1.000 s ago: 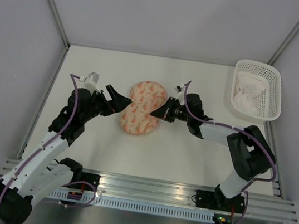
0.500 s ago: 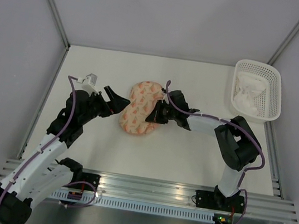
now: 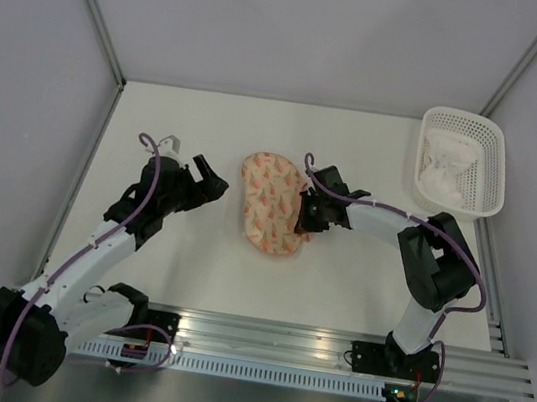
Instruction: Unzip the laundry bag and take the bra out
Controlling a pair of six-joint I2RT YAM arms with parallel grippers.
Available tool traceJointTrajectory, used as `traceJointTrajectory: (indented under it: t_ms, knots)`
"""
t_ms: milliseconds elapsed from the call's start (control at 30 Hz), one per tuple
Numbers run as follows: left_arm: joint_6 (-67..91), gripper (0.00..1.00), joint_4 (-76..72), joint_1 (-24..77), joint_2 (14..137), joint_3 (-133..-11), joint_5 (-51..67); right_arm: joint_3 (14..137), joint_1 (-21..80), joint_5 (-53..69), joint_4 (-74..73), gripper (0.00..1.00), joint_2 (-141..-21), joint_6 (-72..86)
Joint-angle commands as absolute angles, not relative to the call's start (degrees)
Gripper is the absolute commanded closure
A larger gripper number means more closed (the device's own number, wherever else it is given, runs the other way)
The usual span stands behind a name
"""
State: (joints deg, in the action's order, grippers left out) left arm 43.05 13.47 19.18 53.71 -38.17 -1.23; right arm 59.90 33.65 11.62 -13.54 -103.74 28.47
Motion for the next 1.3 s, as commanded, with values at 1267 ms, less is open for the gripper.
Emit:
traceJointTrajectory:
  t_ms: [1267]
  knots:
    - [62.12, 0.01, 2.38, 32.52, 83.40, -41.84, 17.23, 62.14, 29.00, -2.37, -22.50, 0.99, -101.87, 21.88]
